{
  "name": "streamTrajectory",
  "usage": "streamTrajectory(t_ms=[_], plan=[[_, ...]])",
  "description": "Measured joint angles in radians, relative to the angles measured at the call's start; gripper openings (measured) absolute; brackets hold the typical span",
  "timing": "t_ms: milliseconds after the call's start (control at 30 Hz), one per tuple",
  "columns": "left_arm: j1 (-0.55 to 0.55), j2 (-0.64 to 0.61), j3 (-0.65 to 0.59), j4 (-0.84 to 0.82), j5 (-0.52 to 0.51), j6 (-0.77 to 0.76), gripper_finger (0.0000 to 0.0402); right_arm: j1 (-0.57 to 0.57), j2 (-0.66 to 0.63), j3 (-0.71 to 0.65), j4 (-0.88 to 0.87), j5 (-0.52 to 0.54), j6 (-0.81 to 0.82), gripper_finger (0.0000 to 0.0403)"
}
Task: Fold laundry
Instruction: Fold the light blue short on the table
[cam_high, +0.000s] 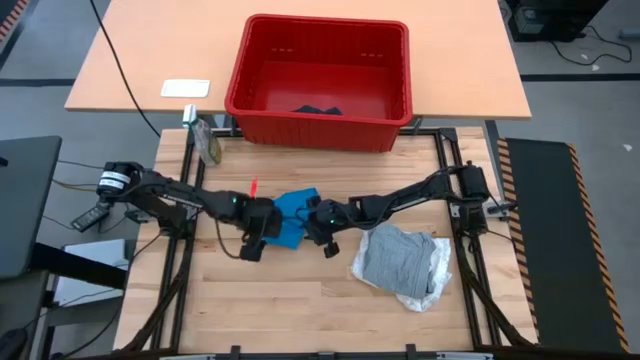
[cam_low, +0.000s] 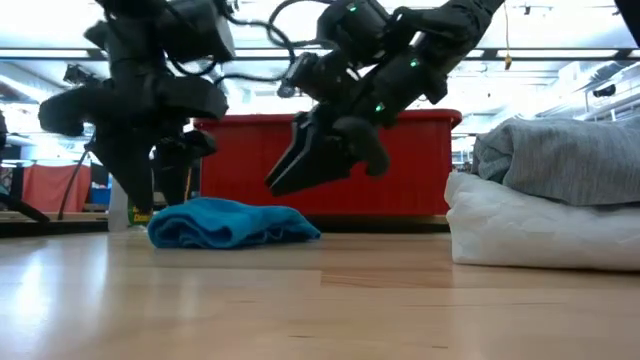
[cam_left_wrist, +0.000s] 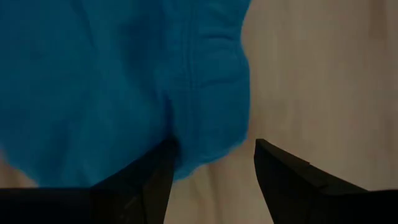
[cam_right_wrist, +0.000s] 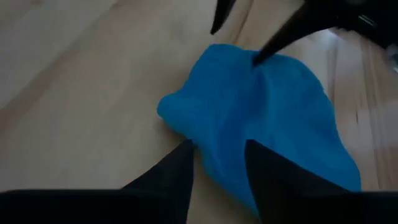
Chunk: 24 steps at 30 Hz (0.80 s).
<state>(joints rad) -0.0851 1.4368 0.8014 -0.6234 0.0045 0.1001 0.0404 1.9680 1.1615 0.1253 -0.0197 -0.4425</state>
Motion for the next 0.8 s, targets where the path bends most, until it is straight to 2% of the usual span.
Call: streamTrajectory(t_ms=[67,133,267,400,500,633,800], plan=[[-0.034,0.000,0.000,0.005,-0.087,0.021,0.0220,0.006,0.030,0.028,-0.007,0.027,-0.042,0.0178],[-0.059,-0.001,-0.001,0.013,-0.133,0.026,0.0220,0.011,0.051,0.045,-0.021,0.031,-0.088,0.0200],[-0.089,0.000,-0.001,0.026,-0.138,0.027,0.0220,0.021,0.088,0.051,-0.017,0.019,-0.138,0.0234],[-0.105,0.001,-0.001,0.039,-0.137,0.024,0.0220,0.025,0.128,0.049,-0.015,0.019,-0.161,0.0243],[-0.112,0.001,-0.001,0.054,-0.137,0.022,0.0220,0.027,0.147,0.050,0.023,0.050,-0.153,0.0237],[-0.116,0.002,-0.026,0.174,-0.137,0.020,0.0220,0.027,0.172,0.050,0.097,0.056,-0.152,0.0213],[-0.115,0.004,-0.041,0.231,-0.139,-0.015,0.0220,0.025,0.186,0.050,0.098,0.065,-0.087,0.0149]])
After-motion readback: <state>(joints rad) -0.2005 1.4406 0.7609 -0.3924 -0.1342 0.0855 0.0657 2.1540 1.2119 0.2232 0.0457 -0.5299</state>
